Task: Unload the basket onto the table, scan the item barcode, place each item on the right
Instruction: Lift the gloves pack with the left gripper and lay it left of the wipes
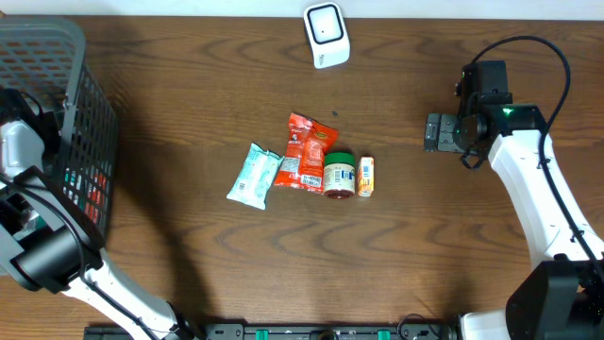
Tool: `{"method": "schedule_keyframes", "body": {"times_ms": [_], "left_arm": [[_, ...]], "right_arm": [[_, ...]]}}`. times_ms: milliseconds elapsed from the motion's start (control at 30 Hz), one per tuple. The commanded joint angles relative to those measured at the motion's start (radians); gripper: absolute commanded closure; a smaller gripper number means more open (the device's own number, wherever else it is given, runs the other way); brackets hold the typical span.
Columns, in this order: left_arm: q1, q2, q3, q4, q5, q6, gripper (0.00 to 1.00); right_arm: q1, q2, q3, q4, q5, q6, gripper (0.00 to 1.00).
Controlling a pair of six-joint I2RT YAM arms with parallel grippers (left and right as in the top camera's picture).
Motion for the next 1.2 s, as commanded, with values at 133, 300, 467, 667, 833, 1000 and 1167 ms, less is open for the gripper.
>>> {"method": "schedule_keyframes", "body": {"times_ms": [133,300,467,667,833,1000,1167], "left_arm": [[0.004,-0.005,0.002,-0.006,-0.036,0.004,0.76],[0.004,-0.153,0.006,-0.001,-0.035,-0.011,0.93],[0.004,-0.304,0.006,0.019,-0.036,-0.042,0.93],[0.004,-0.47,0.006,0.053,-0.036,-0.061,0.93],[0.002,-0.669,0.006,0.107,-0.036,-0.158,0.93],[-0.041,-0.874,0.006,0.209,-0.036,-0.173,0.93],[-0.145,-1.071,0.006,0.261,-0.035,-0.173,0.93]], "right_arm": [[-0.003,-0.01,0.01,-0.001,0.016,-0.01,0.01],[-0.003,-0.01,0.01,-0.001,0.016,-0.01,0.01],[-0.003,-0.01,0.01,-0.001,0.016,-0.01,0.01],[-0.003,-0.01,0.01,-0.001,0.016,-0.01,0.01],[-0.003,-0.01,0.01,-0.001,0.016,-0.01,0.01],[-0.003,-0.01,0.01,-0.001,0.016,-0.01,0.01],[-0.003,-0.01,0.01,-0.001,0.016,-0.01,0.01]]}}
